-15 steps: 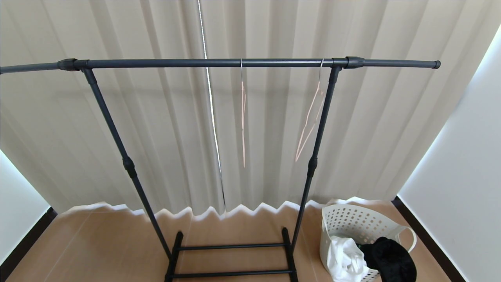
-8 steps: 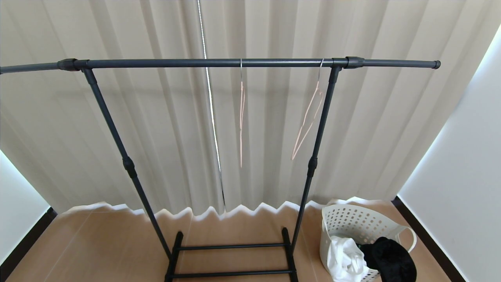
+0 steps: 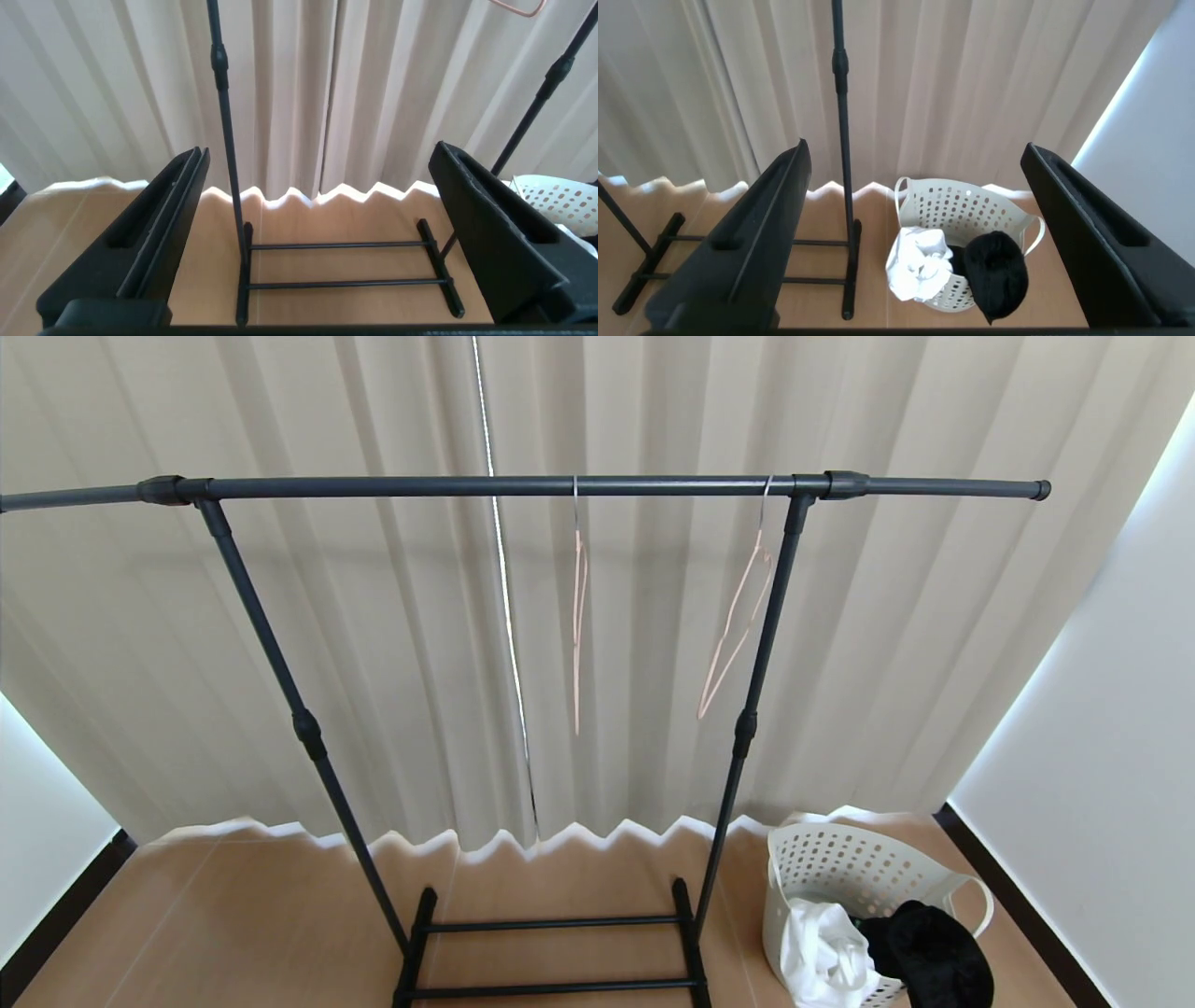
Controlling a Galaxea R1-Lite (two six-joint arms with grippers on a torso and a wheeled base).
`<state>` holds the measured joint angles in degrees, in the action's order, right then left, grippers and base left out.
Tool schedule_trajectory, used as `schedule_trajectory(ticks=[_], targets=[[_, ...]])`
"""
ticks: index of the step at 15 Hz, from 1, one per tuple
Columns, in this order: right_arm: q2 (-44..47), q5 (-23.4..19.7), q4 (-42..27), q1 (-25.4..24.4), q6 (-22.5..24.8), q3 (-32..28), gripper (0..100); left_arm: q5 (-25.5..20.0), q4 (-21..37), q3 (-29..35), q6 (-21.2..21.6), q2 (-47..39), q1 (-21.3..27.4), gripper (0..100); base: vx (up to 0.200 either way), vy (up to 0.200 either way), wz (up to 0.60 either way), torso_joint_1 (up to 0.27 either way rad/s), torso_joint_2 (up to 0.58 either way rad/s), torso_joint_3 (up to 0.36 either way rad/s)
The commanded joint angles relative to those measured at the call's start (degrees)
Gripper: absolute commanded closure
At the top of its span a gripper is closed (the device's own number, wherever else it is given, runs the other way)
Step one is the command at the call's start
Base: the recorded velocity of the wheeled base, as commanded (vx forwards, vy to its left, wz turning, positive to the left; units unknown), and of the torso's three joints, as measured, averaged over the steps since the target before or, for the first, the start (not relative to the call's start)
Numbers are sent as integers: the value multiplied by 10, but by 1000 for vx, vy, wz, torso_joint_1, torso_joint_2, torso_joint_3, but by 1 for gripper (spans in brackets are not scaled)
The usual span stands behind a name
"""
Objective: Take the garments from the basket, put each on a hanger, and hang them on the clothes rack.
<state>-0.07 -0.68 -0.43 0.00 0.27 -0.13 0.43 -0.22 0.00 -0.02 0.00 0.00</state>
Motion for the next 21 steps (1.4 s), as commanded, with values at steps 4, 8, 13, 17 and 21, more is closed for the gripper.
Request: schedule_trajectory(ticks=[4,8,13,17,21], targets=[[1,-9,-1,0,2,-1,0,-2,0,0,-2,0,0,0,0,0,0,-8,20,14],[1,-9,-1,0,2,-1,0,-2,0,0,-4,0,0,0,0,0,0,-155,430,261],[1,-9,-1,0,1,-1,0,-5,0,0,-4,0,0,0,0,0,0,-186,534,335],[1,-9,1,0,0,0,0,-5,0,0,-5,0,0,0,0,0,0,-156,501,339],[1,-6,4,0,-3,0,0,-5,0,0,-4,0,1,0,0,0,0,-127,483,353]])
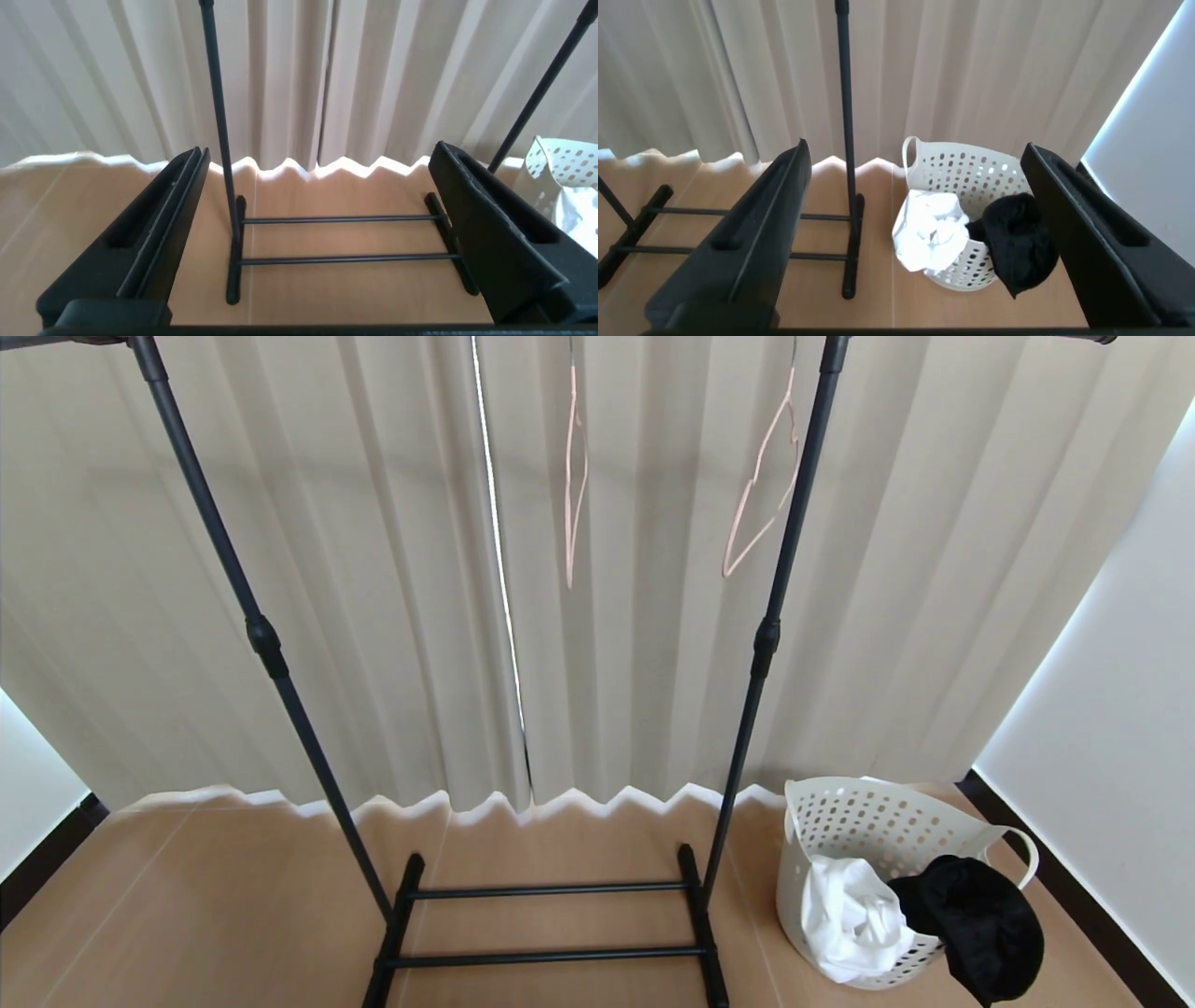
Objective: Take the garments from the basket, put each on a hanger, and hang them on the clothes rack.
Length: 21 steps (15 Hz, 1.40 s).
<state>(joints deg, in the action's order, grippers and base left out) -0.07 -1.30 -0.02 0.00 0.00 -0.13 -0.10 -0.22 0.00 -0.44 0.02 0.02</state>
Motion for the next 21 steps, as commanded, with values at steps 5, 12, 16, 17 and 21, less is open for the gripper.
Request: schedule_trajectory(ticks=[5,12,16,17,21], targets=[[1,-1,-1,0,3,0,0,-1,0,0,0,0,1,0,0,0,0,-59,296,234],[1,-1,-1,0,1,0,0,-1,0,0,0,0,1,0,0,0,-514,-1,17,14],[1,-1,-1,0,2,0,0,-1,0,0,0,0,1,0,0,-200,0,1,4,4],[1,-1,-1,0,1,0,0,-1,0,0,0,0,1,0,0,-200,0,2,2,2],[1,-1,-1,0,1,0,0,-1,0,0,0,0,1,0,0,-200,0,4,6,4]])
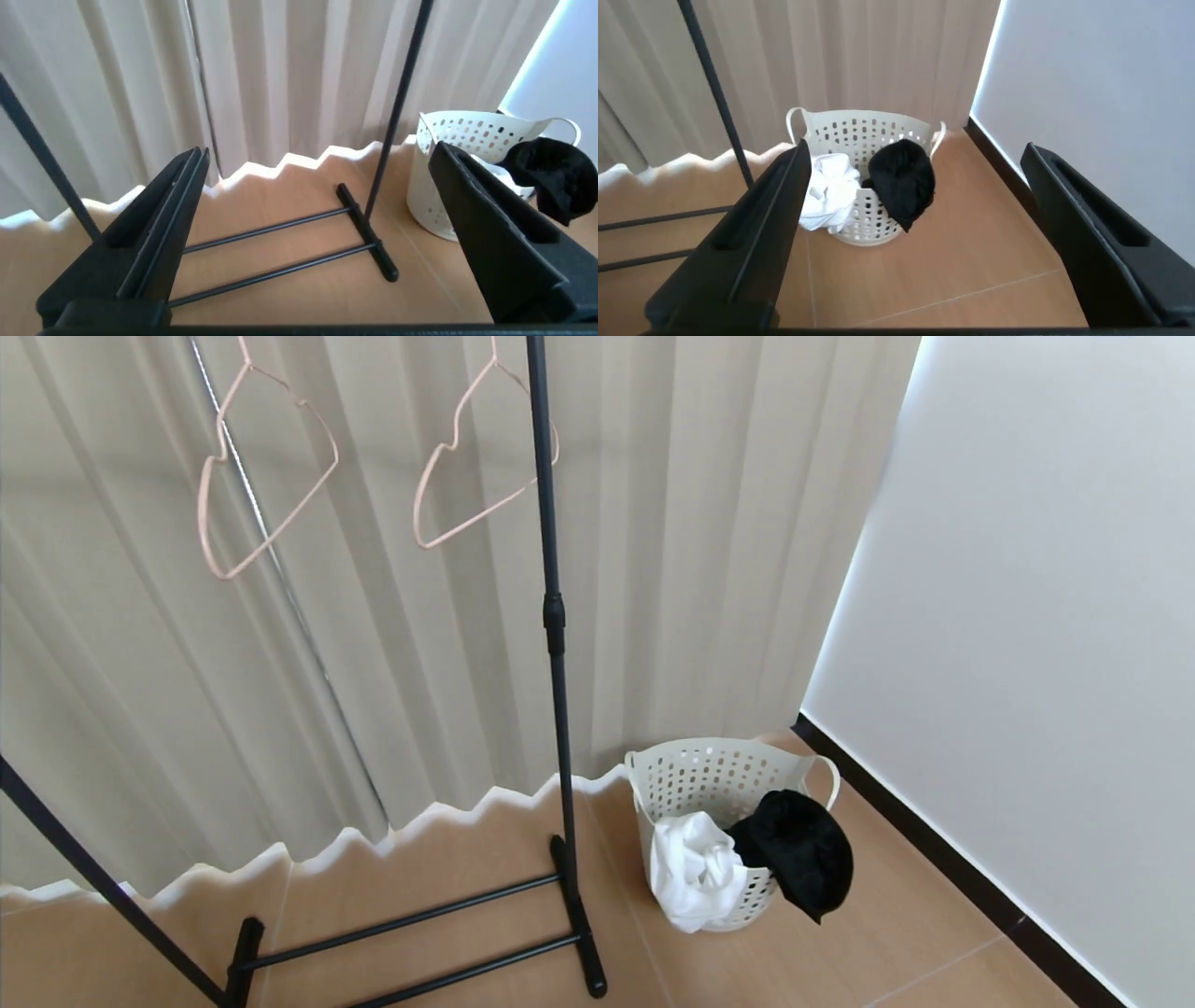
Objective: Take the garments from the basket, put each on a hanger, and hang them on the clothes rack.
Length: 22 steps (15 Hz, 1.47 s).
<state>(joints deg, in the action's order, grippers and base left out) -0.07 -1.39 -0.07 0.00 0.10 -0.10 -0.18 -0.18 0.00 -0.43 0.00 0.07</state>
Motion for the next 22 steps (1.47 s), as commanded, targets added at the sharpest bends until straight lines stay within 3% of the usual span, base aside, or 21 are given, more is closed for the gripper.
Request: schedule_trajectory(ticks=[1,3,9,22], targets=[[1,0,0,0,0,0,0,0,-1,0,0,0,0,0,0,-200,0,2,-7,2],[1,0,0,0,0,0,0,0,0,0,0,0,0,0,0,-200,0,2,5,2],[1,0,0,0,0,0,0,0,-1,0,-2,0,0,0,200,0,0,2,2,2],[1,0,0,0,1,0,0,0,0,1,-2,0,0,0,0,0,0,1,-1,-55]])
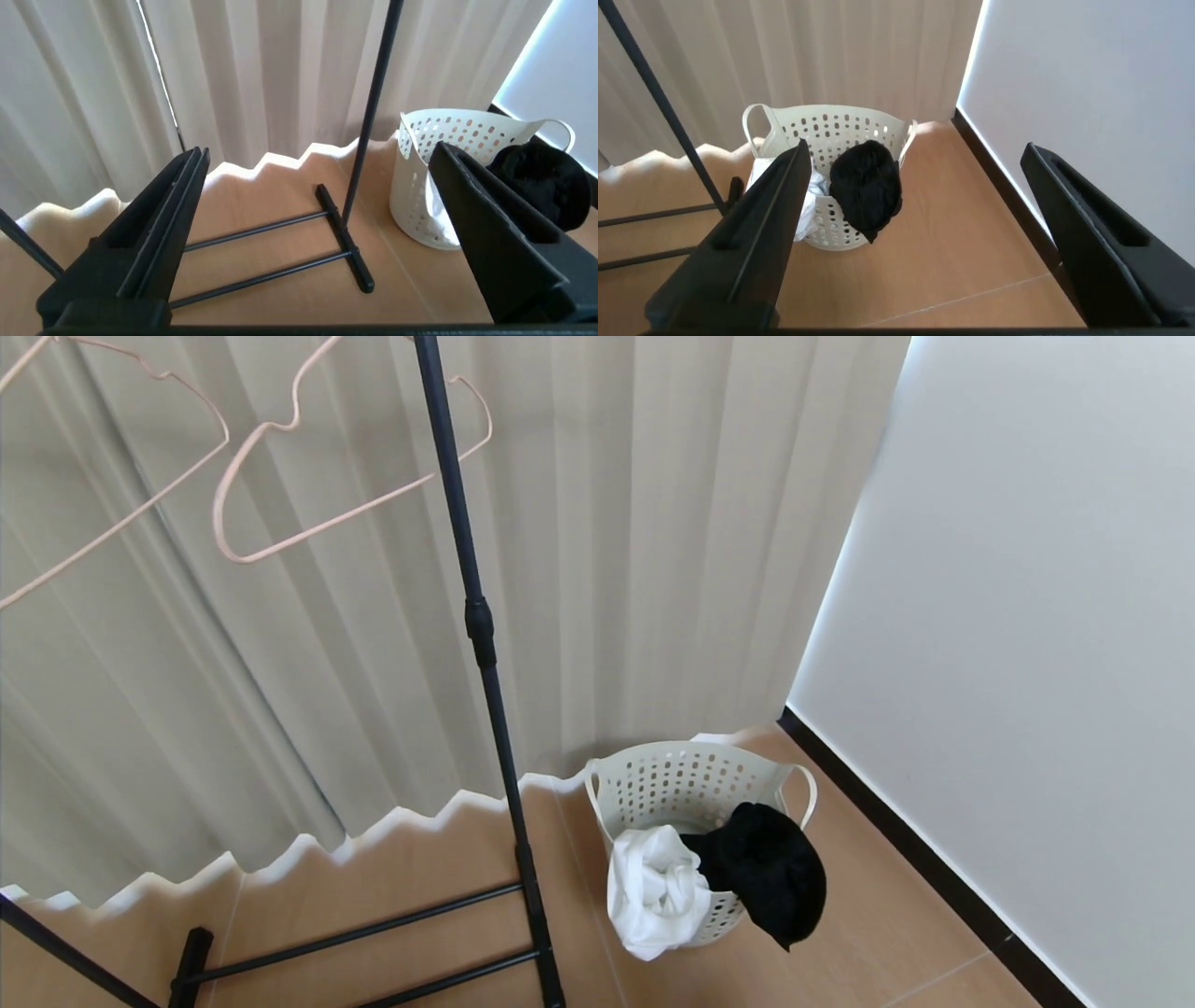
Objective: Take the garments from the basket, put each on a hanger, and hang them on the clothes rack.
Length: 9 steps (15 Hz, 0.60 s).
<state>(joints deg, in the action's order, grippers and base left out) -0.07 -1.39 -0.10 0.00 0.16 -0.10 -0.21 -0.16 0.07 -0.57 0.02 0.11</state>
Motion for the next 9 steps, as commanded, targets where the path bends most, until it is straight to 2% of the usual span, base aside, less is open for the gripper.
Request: schedule_trajectory(ticks=[1,9], targets=[[1,0,0,0,0,0,0,0,0,0,0,0,0,0,0,0,0,2,-2,-198],[1,0,0,0,0,0,0,0,0,0,0,0,0,0,0,0,0,5,4,-196]])
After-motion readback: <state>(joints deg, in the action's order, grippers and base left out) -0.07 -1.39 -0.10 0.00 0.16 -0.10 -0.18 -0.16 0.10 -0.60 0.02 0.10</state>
